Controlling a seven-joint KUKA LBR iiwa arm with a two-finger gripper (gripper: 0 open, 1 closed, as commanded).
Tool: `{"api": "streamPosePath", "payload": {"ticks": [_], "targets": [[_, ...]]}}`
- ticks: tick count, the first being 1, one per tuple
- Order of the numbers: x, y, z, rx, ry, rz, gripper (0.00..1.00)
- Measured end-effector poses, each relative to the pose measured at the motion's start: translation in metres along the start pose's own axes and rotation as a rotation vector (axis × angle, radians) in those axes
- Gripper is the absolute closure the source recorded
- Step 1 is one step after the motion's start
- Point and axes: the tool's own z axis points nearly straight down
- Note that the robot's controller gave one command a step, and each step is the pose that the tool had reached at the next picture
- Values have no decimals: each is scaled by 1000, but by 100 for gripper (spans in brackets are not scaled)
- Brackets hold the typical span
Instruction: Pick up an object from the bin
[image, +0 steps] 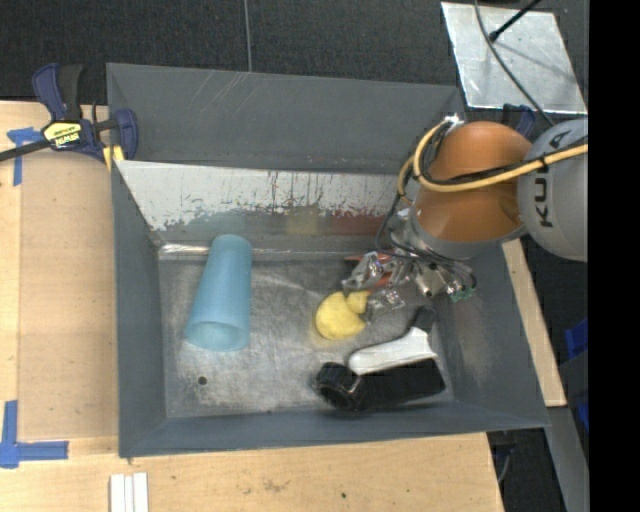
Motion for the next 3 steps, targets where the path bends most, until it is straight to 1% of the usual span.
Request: {"api": "streamPosePath", "payload": {"ticks": [1, 2, 3], "targets": [[0, 0, 0, 0, 0, 0, 100], [-1, 3, -1, 10, 2, 3, 100], [-1, 3, -1, 9, 3, 6, 100]]}}
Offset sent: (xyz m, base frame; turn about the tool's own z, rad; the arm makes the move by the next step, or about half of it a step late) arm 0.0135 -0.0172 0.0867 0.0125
